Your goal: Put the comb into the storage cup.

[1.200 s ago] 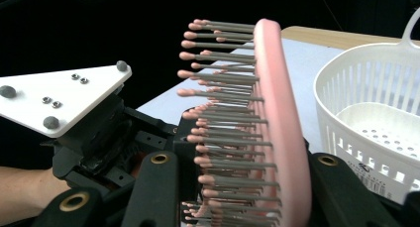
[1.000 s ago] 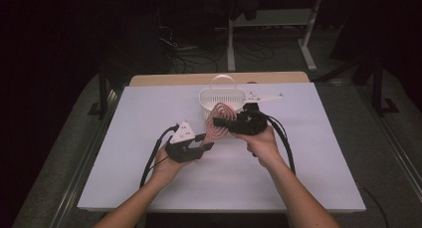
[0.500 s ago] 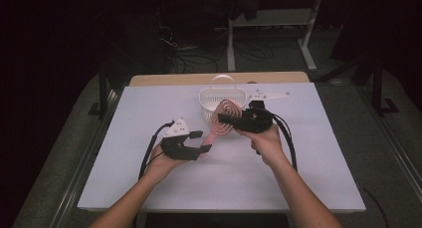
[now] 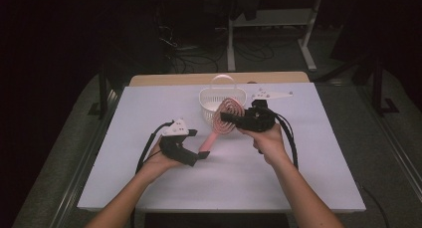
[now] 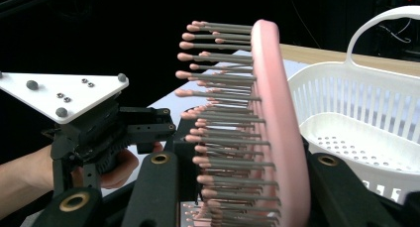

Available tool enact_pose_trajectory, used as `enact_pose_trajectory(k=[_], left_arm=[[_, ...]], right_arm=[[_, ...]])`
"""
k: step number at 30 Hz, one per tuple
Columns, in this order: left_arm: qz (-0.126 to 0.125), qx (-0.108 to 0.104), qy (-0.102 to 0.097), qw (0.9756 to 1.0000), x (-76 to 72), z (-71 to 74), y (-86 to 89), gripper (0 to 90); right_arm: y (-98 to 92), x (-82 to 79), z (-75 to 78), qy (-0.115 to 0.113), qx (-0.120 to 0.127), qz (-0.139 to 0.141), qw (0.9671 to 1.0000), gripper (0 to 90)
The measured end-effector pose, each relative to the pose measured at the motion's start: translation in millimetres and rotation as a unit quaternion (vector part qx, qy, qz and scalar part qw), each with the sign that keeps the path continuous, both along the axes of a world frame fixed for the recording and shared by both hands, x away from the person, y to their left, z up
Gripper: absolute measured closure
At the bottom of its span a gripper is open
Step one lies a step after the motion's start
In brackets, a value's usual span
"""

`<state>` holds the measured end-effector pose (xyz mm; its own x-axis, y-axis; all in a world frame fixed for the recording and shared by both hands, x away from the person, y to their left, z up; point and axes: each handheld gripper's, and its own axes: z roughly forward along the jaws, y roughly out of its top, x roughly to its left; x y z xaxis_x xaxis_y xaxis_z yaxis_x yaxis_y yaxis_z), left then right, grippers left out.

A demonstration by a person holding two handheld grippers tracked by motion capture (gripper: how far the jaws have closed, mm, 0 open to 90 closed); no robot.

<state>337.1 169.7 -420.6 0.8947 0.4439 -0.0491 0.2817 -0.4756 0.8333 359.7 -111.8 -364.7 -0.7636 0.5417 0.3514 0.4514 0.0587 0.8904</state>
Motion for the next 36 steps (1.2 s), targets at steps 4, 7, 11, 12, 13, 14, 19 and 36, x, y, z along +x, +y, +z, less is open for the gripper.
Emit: enact_pose_trajectory(k=[4, 7, 11, 12, 13, 14, 19, 36], left_arm=[[-0.004, 0.011, 0.015, 0.9998, -1.1, -0.9, 2.1, 0.0], [-0.004, 0.022, 0.018, 0.9996, -2.6, -2.2, 5.5, 0.0], [0.003, 0.033, 0.014, 0.9993, -7.0, -5.6, 10.8, 0.0], [0.003, 0.035, 0.016, 0.9992, -8.0, -6.8, 12.6, 0.0], [0.002, 0.038, 0.015, 0.9991, -9.2, -8.1, 14.5, 0.0], [0.004, 0.044, 0.015, 0.9989, -10.3, -9.3, 16.7, 0.0], [0.016, 0.053, 0.012, 0.9984, -15.2, -13.8, 28.0, 0.0], [0.049, 0.041, 0.008, 0.9979, -31.0, -30.9, 69.6, 0.0]], right_arm=[[-1.3, -0.1, 0.5, -0.001, -0.001, -0.002, 1.0000, 62.6], [-2.3, 0.1, 0.8, -0.002, -0.001, -0.003, 1.0000, 62.6], [-4.3, 0.0, 1.8, -0.003, 0.002, -0.006, 1.0000, 62.6], [-5.0, 0.1, 2.1, -0.004, 0.002, -0.007, 1.0000, 62.6], [-5.7, 0.1, 2.3, -0.005, 0.002, -0.008, 1.0000, 62.6], [-6.3, 0.0, 2.6, -0.005, 0.002, -0.008, 1.0000, 62.6], [-8.5, 0.1, 3.5, -0.007, 0.004, -0.011, 0.9999, 62.6], [-9.8, -0.6, 4.4, -0.009, 0.004, -0.013, 0.9999, 62.6]])
